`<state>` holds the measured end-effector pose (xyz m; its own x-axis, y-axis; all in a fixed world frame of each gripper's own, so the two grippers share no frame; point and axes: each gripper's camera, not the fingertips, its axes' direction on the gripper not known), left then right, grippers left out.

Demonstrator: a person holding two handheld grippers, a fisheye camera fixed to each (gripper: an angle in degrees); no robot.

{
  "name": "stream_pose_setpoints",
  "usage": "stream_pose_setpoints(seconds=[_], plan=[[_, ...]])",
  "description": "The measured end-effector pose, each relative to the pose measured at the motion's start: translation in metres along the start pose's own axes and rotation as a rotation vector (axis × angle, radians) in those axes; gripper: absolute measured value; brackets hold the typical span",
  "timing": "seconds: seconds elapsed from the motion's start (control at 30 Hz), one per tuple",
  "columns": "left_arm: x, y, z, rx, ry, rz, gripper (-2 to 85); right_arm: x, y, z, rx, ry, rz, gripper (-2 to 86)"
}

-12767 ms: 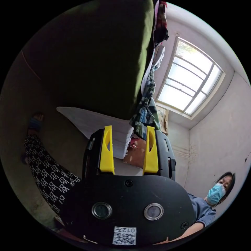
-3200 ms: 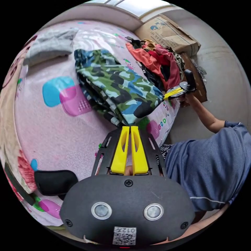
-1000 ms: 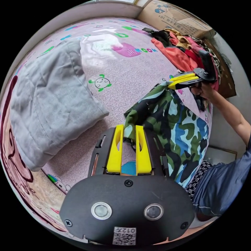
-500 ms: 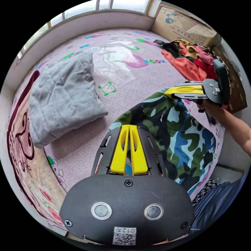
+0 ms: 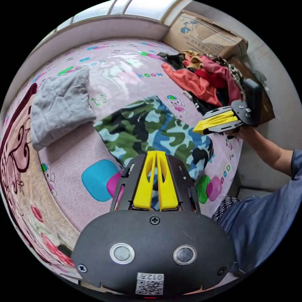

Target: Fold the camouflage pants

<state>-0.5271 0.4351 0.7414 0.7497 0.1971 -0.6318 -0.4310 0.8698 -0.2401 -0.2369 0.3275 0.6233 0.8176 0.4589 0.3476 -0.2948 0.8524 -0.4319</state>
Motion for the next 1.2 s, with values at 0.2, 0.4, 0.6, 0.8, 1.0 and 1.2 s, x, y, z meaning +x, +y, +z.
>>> stream_pose_setpoints(seconds=[0.2,0.4,0.6,0.8,1.0,1.2], plan=[[0.028,0.079,0.006,-0.028,-0.016,-0.143,0.8,-0.015,0.072,-0.02,0.052,0.031,0.175,1.4],[0.033,0.176,0.002,0.057,-0.082,-0.208,7.9,0.0,0.16,-0.041,0.092,-0.006,0.314,8.5],[0.034,0.185,0.024,0.13,-0.023,-0.125,11.6,0.004,0.156,-0.02,0.054,-0.082,0.24,11.5],[0.039,0.176,0.022,0.06,-0.039,-0.052,3.6,-0.004,0.14,-0.037,0.015,-0.033,0.15,2.4],[0.036,0.187,-0.002,0.09,0.086,0.055,0.4,0.02,0.139,-0.068,-0.016,-0.209,0.115,0.5],[0.039,0.212,0.057,-0.015,0.171,-0.019,0.1,0.03,0.166,-0.011,-0.075,-0.284,0.292,0.5]])
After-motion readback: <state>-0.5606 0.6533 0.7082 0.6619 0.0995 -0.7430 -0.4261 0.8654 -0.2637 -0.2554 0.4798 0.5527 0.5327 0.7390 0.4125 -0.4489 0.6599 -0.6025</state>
